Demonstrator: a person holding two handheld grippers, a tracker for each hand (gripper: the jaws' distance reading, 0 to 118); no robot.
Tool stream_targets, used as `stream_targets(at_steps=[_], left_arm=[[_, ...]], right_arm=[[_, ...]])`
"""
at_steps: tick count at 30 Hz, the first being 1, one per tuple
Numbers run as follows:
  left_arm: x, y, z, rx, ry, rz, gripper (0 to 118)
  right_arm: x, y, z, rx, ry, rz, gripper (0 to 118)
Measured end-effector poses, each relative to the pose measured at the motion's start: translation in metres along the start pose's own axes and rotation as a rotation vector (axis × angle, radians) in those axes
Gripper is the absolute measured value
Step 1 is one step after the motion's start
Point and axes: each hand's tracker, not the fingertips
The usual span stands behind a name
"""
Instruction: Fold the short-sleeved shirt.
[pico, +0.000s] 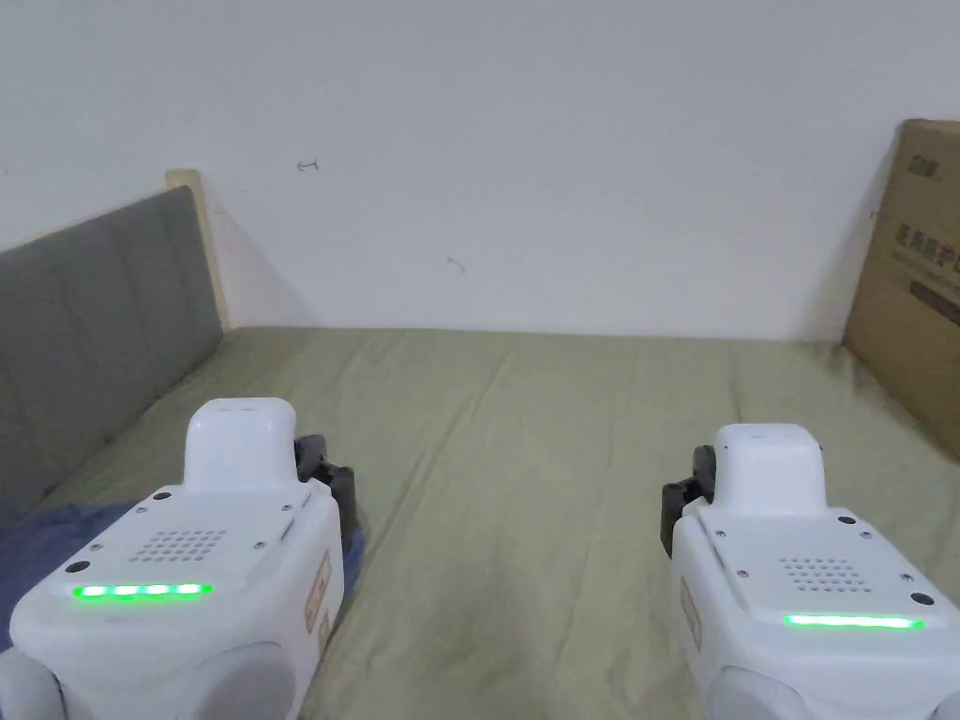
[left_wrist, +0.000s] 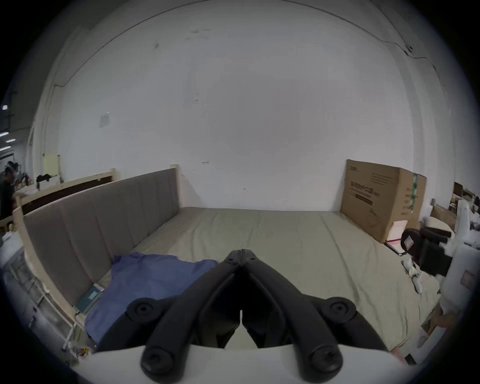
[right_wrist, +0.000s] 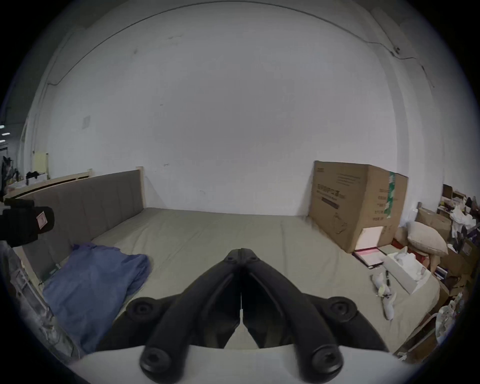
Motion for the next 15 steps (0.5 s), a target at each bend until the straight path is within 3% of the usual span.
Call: stream_targets(at_steps=[9,15], left_arm=[[-0.083,-0.003,0.031,-0.023,0.275,0.033,0],[-0.110,-0.017,0.009,-0.109,0.310,0.041,0]], right_arm=[[-0.085,-0.006,-0.025,-0.070,0.247,0.011,0],[-0.112,-0.017,-0.037,-0.115,0.292,0.011,0]])
